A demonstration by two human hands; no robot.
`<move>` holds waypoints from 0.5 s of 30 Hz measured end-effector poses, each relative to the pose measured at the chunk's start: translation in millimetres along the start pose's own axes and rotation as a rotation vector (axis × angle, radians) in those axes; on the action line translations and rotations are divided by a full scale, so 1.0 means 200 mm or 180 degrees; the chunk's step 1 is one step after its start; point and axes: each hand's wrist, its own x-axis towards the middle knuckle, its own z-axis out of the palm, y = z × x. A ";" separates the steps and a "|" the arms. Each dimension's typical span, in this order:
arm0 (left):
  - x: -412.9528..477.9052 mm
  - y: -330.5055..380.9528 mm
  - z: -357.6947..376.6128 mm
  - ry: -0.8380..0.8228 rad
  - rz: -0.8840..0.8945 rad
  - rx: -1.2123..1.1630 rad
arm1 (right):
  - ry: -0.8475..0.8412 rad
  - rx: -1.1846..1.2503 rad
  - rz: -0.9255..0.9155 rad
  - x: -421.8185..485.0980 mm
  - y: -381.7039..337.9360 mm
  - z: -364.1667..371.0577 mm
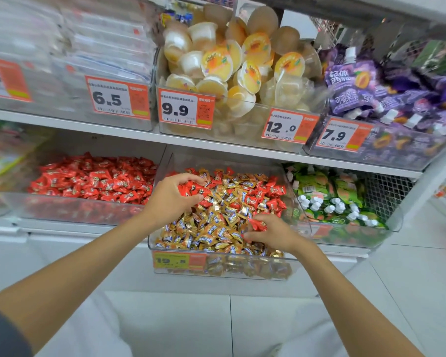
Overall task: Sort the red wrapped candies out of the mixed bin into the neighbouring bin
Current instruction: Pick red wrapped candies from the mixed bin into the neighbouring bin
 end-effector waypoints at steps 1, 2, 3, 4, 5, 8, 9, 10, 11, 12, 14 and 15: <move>-0.01 0.00 -0.01 0.0045 0.0028 -0.0058 | 0.0098 0.0233 -0.0029 -0.01 -0.02 -0.01; -0.01 -0.01 -0.02 0.0107 0.0045 -0.0112 | 0.0225 0.0445 -0.0049 -0.03 -0.06 -0.01; -0.01 -0.02 -0.04 0.0184 0.0041 -0.0156 | 0.0343 0.0606 -0.0083 -0.05 -0.11 -0.02; -0.02 -0.02 -0.05 0.0266 0.0020 -0.0192 | 0.0429 0.0691 -0.0122 -0.05 -0.15 -0.01; -0.02 -0.03 -0.07 0.0343 -0.0009 -0.0205 | 0.0494 0.0730 -0.0200 -0.05 -0.20 -0.01; -0.02 -0.07 -0.15 0.0529 -0.0068 -0.0302 | 0.0526 0.0668 -0.0462 0.00 -0.37 0.02; -0.03 -0.09 -0.19 0.0610 -0.0062 -0.0279 | 0.0511 0.0700 -0.0491 0.03 -0.43 0.04; -0.03 -0.13 -0.24 0.0707 -0.0085 -0.0258 | 0.0496 0.0701 -0.0547 0.06 -0.48 0.07; -0.03 -0.17 -0.29 0.0822 -0.0118 -0.0281 | 0.0485 0.0672 -0.0621 0.10 -0.55 0.10; -0.03 -0.22 -0.35 0.0957 -0.0183 -0.0315 | 0.0491 0.0597 -0.0723 0.14 -0.62 0.14; -0.02 -0.34 -0.49 0.1222 -0.0359 -0.0353 | 0.0520 0.0477 -0.0996 0.24 -0.78 0.21; -0.01 -0.40 -0.56 0.1346 -0.0434 -0.0355 | 0.0532 0.0502 -0.1107 0.29 -0.86 0.25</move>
